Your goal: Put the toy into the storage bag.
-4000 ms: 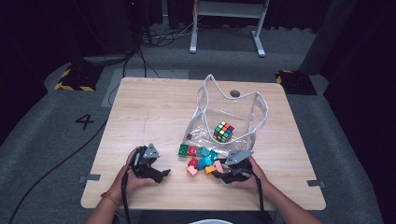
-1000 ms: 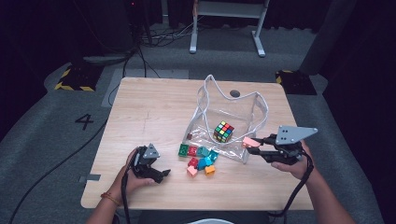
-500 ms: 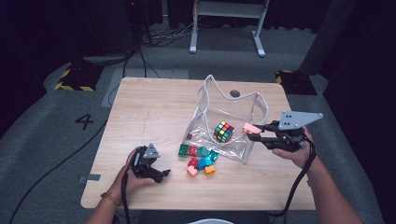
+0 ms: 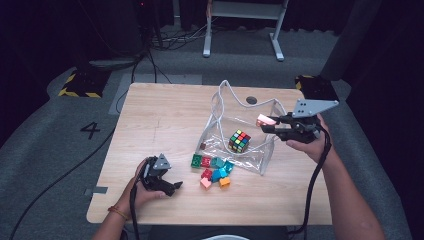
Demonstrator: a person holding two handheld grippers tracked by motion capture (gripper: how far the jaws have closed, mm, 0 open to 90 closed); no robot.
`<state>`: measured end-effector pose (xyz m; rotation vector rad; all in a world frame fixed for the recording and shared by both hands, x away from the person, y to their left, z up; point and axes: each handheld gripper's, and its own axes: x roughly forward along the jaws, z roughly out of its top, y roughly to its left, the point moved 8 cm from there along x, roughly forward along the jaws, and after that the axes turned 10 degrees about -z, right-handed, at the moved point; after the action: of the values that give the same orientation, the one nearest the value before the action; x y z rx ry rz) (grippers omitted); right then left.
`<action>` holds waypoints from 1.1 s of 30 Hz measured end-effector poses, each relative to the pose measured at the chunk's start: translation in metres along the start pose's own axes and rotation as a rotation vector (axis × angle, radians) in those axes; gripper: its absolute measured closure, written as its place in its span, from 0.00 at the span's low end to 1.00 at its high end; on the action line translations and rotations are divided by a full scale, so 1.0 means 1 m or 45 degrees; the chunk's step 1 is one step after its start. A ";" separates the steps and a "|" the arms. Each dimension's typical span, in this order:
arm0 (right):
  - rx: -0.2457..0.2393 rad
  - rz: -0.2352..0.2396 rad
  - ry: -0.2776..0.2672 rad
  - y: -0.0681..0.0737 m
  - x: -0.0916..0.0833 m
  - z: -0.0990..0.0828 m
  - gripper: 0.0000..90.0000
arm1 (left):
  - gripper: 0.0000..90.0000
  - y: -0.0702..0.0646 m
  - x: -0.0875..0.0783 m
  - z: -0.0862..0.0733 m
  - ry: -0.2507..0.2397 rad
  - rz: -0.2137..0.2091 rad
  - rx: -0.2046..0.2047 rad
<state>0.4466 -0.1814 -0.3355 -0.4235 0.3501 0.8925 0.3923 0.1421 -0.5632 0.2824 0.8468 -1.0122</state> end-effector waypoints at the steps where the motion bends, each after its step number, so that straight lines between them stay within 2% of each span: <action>1: 0.004 -0.001 0.003 -0.002 0.002 0.001 0.75 | 0.04 0.000 0.000 0.000 0.000 0.000 0.000; 4: -0.004 -0.016 0.029 -0.008 0.010 0.004 0.75 | 0.04 0.000 0.000 0.000 0.000 0.000 0.000; 6: 0.001 0.001 0.043 -0.009 0.015 0.005 0.75 | 0.04 0.000 0.000 0.000 0.000 0.000 0.000; 10: -0.039 0.005 0.106 -0.010 0.030 0.003 0.75 | 0.04 0.000 0.000 0.000 0.000 0.000 0.000; 14: -0.050 0.035 0.168 -0.008 0.047 0.003 0.75 | 0.04 0.000 0.000 0.000 0.001 0.000 0.000; 18: -0.087 0.060 0.260 -0.006 0.067 0.004 0.75 | 0.04 0.000 0.000 0.000 0.000 0.000 0.000; 24: -0.141 0.045 0.407 -0.008 0.088 0.001 0.75 | 0.04 0.000 0.000 0.000 0.000 0.000 0.000; 30: -0.158 0.062 0.538 -0.006 0.096 -0.003 0.75 | 0.04 0.000 0.000 0.000 0.000 0.000 0.000; 33: -0.210 0.096 0.614 -0.005 0.099 -0.010 0.75 | 0.04 0.000 0.000 0.000 -0.001 0.001 0.000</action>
<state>0.5067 -0.1224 -0.3891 -0.7857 0.7408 0.8900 0.3924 0.1421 -0.5633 0.2818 0.8457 -1.0118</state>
